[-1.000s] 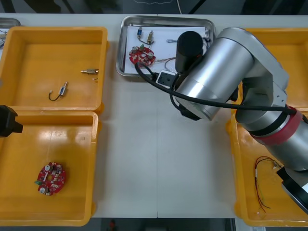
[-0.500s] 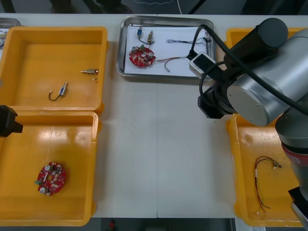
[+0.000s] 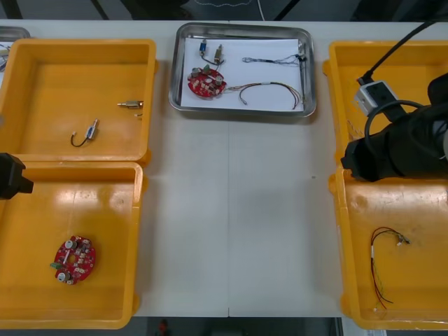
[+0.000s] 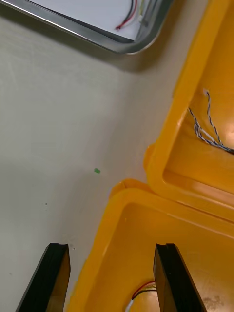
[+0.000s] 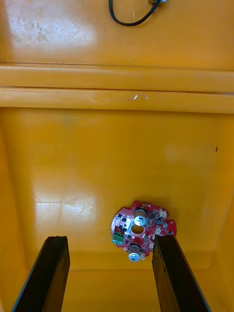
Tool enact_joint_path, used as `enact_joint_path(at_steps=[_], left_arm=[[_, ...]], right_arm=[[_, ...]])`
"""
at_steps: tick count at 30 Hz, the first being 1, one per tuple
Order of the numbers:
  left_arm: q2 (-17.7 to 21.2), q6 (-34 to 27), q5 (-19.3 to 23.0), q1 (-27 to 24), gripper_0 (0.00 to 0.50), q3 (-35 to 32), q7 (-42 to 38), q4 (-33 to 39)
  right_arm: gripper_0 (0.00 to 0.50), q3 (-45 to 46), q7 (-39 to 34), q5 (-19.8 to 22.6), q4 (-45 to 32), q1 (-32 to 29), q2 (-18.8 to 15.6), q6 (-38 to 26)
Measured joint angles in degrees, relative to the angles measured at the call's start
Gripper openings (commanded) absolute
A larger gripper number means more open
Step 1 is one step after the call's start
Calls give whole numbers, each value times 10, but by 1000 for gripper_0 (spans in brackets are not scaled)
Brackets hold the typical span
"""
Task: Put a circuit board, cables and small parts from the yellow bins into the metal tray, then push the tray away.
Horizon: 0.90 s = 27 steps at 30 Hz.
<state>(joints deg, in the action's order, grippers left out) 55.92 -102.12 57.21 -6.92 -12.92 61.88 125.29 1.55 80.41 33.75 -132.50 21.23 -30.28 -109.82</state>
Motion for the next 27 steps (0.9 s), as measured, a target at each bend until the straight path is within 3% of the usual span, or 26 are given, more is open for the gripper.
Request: enact_joint_path(at_steps=[5, 12, 19, 27], left_arm=[[0, 0, 0, 0, 500, 0, 0, 0], [0, 0, 0, 0, 500, 0, 0, 0], [0, 0, 0, 0, 500, 0, 0, 0], [0, 0, 0, 0, 500, 0, 0, 0]], right_arm=[[500, 62, -41, 40, -5, -38, -19, 0], [500, 131, -42, 52, -6, -83, -41, 0], [500, 188, -42, 101, 14, -112, -60, 0], [500, 217, -40, 106, 52, -119, -92, 0]])
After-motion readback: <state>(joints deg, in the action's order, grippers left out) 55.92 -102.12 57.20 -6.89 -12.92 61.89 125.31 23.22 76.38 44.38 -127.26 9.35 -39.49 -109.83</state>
